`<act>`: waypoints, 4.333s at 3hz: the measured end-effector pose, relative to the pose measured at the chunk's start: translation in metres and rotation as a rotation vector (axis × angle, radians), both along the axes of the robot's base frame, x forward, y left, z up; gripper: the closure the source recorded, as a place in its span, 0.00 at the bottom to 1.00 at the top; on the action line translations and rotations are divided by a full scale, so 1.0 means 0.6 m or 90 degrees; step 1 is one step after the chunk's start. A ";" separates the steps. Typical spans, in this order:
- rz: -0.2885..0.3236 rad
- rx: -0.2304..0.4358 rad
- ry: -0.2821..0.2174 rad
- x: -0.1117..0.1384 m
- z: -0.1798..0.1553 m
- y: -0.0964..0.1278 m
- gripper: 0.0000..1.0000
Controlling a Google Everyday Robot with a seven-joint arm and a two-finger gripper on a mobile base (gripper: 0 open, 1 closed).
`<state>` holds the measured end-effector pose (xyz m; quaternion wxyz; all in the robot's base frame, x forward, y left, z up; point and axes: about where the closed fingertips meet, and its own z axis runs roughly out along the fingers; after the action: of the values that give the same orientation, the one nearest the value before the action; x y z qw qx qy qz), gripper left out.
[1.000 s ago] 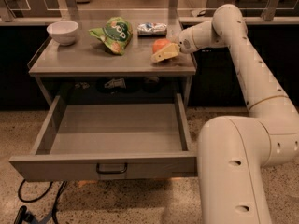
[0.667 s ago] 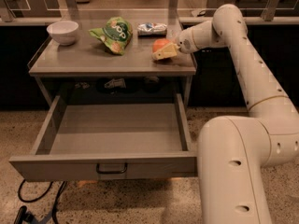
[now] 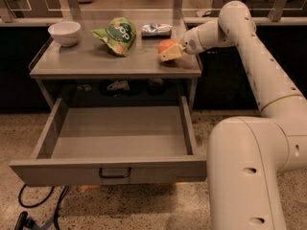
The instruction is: Place orange into top drawer
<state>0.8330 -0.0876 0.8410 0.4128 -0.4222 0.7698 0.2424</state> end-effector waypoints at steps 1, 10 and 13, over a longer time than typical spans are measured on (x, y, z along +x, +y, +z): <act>-0.021 -0.015 -0.013 -0.056 0.065 -0.037 1.00; 0.059 0.018 0.152 -0.410 -0.109 0.022 1.00; 0.076 -0.019 0.229 -0.388 -0.299 0.118 1.00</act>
Offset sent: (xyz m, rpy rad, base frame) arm -0.3081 0.0108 -0.0398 -0.0486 0.3371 0.0455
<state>0.6002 -0.0168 0.6618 0.2470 -0.4234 0.8082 0.3264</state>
